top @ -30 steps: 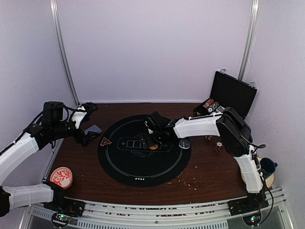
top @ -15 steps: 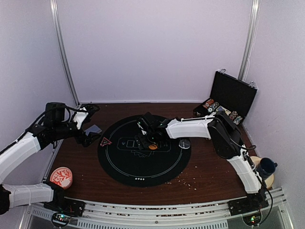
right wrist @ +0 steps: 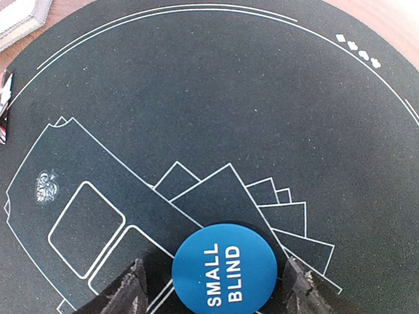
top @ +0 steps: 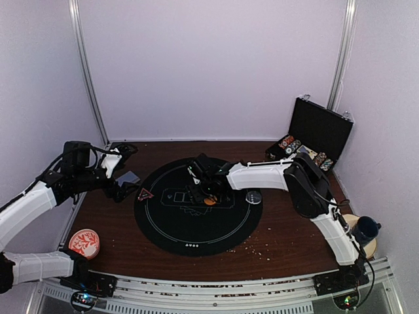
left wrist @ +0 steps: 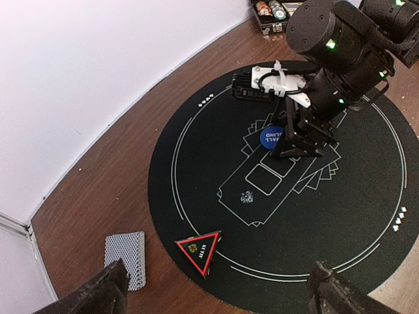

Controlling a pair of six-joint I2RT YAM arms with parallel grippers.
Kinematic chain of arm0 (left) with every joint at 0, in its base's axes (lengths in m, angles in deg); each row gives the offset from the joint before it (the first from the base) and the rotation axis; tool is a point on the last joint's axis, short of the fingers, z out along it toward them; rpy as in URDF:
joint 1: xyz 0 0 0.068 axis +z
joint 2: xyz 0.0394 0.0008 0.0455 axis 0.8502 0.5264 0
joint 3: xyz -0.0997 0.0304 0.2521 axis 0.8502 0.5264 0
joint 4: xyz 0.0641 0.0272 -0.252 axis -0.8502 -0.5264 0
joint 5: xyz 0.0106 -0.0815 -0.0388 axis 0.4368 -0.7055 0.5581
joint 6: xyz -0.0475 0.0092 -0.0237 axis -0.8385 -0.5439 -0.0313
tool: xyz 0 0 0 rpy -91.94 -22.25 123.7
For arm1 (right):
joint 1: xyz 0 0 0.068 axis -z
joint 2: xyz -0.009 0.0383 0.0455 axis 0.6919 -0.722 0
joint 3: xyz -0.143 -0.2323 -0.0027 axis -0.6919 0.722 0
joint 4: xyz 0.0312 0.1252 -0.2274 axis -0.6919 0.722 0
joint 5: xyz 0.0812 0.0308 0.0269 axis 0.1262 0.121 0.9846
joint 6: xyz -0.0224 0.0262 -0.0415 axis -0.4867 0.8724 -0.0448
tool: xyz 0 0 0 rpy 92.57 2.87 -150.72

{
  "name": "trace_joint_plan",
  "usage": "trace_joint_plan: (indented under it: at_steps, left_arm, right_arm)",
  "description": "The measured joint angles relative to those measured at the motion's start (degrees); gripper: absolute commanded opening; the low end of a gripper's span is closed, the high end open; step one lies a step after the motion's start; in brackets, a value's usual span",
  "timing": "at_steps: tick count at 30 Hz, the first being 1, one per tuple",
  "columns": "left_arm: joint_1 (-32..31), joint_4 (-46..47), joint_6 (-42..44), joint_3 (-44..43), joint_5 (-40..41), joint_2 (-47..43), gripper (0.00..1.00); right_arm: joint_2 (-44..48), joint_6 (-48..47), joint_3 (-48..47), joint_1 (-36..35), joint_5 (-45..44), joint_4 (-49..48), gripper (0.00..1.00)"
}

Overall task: Distribute texas hold em gaming equipment
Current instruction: Pick up the small blind button from the poker table mat.

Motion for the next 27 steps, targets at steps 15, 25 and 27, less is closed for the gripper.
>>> trace_joint_plan:
  at_steps: [15,25,27]
  left_arm:
    - [0.0,0.0,-0.2,0.2,0.2,0.0,0.98]
    - [0.0,0.0,-0.2,0.2,0.4,0.0,0.98]
    - [0.0,0.0,-0.2,0.2,0.4,0.0,0.98]
  right_arm:
    - [-0.1,0.6,-0.2,-0.2,-1.6,0.2,0.54]
    - [-0.3,-0.7,-0.5,-0.7,-2.5,0.1,0.48]
    - [-0.3,-0.9,-0.5,-0.7,-2.3,0.1,0.48]
